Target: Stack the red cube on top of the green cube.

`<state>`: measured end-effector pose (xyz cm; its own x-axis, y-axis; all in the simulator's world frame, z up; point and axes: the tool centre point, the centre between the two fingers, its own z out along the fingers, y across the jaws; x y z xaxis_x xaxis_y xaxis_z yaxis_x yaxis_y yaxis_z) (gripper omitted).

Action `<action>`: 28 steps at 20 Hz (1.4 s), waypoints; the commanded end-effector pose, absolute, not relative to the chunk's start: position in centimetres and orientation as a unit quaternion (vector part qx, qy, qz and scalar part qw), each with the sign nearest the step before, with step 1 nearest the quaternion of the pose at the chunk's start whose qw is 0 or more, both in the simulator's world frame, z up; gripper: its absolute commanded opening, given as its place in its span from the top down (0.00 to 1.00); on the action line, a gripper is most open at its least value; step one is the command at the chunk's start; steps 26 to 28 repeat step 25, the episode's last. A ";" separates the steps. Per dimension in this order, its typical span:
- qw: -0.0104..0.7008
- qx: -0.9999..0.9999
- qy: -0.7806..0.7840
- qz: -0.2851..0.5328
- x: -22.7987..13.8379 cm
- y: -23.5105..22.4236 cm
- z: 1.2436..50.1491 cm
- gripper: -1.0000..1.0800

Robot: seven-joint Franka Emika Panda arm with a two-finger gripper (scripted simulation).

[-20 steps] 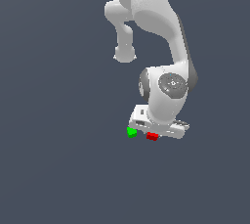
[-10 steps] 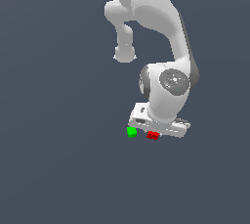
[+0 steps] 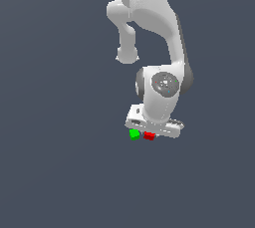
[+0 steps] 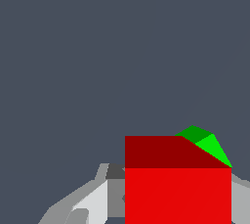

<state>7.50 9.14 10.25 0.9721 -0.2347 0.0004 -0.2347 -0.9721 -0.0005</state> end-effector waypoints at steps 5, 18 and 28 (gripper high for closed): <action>0.000 -0.993 0.119 0.000 5.6 5.9 7.9 1.00; 0.000 -0.993 0.119 0.000 4.3 3.3 6.0 0.04; 0.000 -0.993 0.119 0.000 4.3 3.3 6.0 0.04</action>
